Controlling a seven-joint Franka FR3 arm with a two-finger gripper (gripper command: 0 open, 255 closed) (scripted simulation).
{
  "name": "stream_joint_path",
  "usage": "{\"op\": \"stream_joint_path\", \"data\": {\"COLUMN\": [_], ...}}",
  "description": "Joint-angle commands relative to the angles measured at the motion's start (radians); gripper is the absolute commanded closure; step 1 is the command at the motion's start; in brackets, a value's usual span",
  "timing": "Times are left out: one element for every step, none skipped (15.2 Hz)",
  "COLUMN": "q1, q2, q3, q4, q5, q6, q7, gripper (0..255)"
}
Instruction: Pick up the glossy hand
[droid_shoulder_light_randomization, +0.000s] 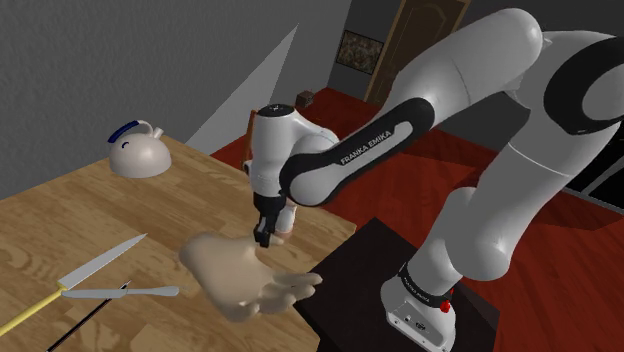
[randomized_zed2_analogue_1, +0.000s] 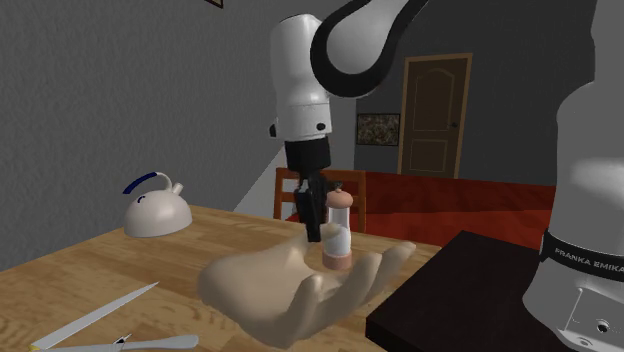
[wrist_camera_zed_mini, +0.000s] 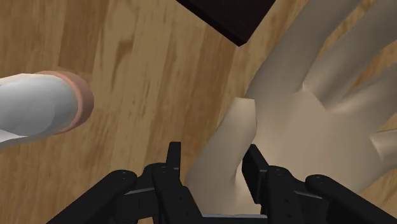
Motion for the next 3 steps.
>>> {"op": "stream_joint_path", "data": {"q1": [0.0,0.0,0.0], "q2": [-0.03,-0.031,-0.032], "q3": [-0.001,-0.001,-0.001], "q4": [0.005,0.005,0.005], "q5": [0.011,0.012,0.012], "q6": [-0.031,-0.033,-0.033], "q7": [-0.009,-0.01,-0.01], "gripper": [255,255,255]}}
